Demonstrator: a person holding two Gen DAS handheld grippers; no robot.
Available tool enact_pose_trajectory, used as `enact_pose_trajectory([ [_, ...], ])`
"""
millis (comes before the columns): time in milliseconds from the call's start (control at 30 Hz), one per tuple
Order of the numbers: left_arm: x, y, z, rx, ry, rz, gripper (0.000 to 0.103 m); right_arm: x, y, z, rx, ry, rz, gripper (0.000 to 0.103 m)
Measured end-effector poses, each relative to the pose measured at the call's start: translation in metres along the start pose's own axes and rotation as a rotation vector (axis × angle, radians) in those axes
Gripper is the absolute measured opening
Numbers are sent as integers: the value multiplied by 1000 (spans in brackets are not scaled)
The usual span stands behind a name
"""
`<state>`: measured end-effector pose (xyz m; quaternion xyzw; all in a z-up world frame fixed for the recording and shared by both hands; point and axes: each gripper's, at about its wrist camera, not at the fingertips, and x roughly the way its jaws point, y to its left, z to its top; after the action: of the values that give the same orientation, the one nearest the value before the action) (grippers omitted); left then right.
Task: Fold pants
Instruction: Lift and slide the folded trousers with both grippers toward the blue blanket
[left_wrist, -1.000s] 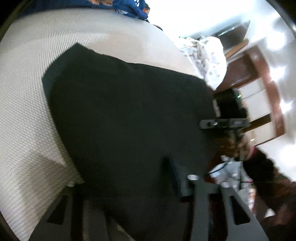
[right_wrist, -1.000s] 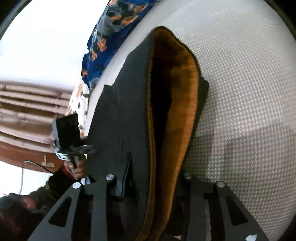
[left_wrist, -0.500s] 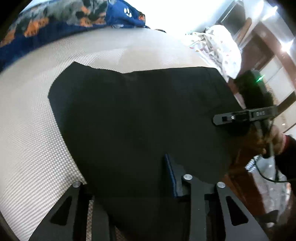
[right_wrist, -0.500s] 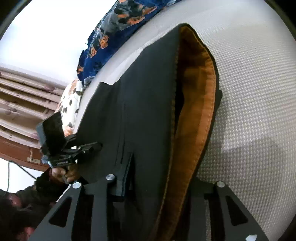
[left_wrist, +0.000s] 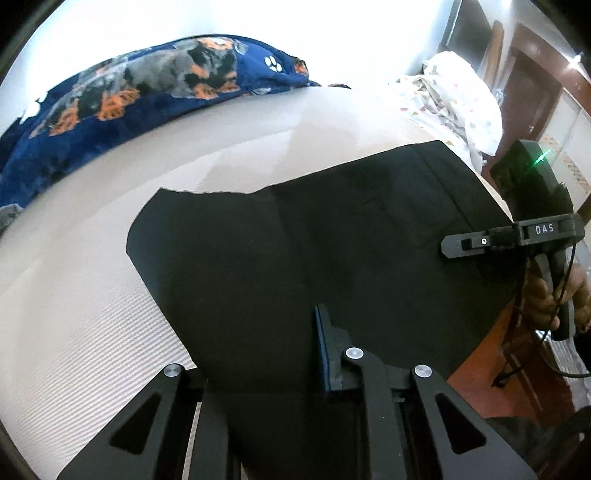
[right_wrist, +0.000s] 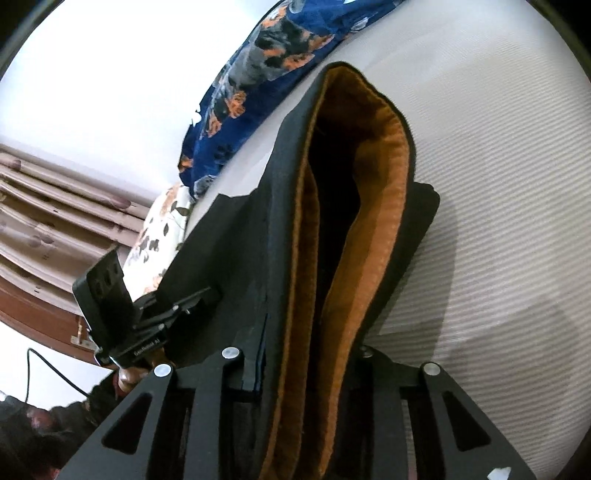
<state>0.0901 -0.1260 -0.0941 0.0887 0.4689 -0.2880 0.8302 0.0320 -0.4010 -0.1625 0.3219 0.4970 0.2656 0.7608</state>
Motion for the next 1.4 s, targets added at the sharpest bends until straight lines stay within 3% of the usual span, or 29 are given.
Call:
enact_pose_trajectory([
  [400,-32,35,-24,-44,-21,64,18,37,31,-2,13,-9,65,25],
  [767,-52,96,-32,-135,-45,108,18,80,55,12,6,39,110,25],
  [1100,-55,181,-19,-212,-86,209,18,151,97,67,-75,107,158,25],
  [1400,-42,274,2,-256,-157,313,18,213,118,129,-119,106,214,25],
])
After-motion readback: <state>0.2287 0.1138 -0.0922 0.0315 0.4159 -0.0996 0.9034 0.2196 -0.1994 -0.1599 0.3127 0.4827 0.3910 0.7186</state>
